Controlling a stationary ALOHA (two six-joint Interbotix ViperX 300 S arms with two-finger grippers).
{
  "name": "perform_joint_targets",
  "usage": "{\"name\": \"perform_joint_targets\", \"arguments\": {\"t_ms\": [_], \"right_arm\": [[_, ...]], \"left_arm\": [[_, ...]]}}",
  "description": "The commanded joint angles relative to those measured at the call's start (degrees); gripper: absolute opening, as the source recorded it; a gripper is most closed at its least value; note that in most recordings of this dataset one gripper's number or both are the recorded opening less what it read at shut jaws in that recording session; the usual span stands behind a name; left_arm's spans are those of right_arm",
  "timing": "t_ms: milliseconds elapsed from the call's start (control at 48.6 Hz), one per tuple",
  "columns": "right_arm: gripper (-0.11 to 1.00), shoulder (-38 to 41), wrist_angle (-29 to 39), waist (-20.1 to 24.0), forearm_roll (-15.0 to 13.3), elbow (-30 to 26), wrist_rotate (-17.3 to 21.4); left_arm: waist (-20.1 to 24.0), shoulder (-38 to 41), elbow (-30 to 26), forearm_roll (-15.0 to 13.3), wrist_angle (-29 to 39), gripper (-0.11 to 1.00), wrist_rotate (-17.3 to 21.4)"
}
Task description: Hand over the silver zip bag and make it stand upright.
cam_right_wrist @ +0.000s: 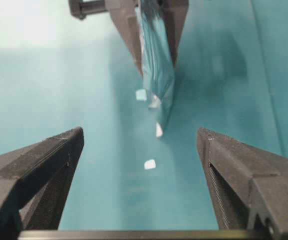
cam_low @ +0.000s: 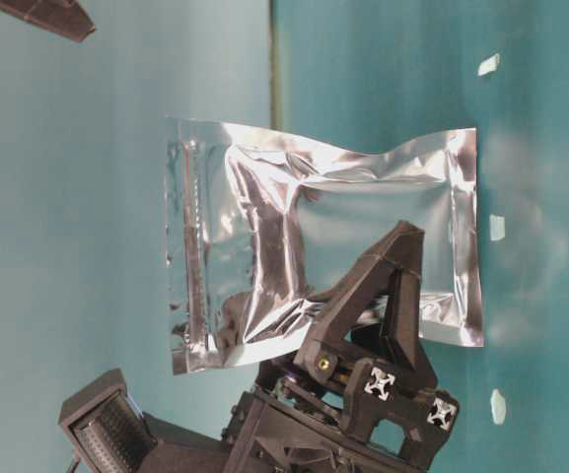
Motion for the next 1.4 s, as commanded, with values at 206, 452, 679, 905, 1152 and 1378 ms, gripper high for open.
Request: {"name": "perform_joint_targets", "arguments": {"t_ms": [206, 452, 679, 905, 1152, 1378], "right_arm": [[0.97, -0.4, -2.3, 0.2, 0.1, 0.4, 1.2], [0.97, -0.4, -2.5, 0.3, 0.1, 0.6, 1.2], [0.97, -0.4, -2.5, 0.2, 0.1, 0.6, 1.2], [0.97, -0.4, -2.5, 0.2, 0.1, 1.0, 1.2], [0.97, -0.4, -2.5, 0.2, 0.1, 1.1, 1.2], [0.97, -0.4, -2.5, 0.2, 0.0, 1.6, 1.2]], "left_arm": [[-0.6, -0.4, -0.6, 0.2, 0.5, 0.23, -0.1], [-0.6, -0.4, -0.7, 0.1, 0.5, 0.23, 0.0], [-0.7, -0.4, -0.7, 0.2, 0.5, 0.23, 0.0], [-0.7, -0.4, -0.7, 0.2, 0.5, 0.23, 0.0], [-0.6, -0.4, -0.7, 0.1, 0.5, 0.23, 0.0], [-0.6, -0.4, -0.7, 0.2, 0.6, 0.23, 0.0]]}}
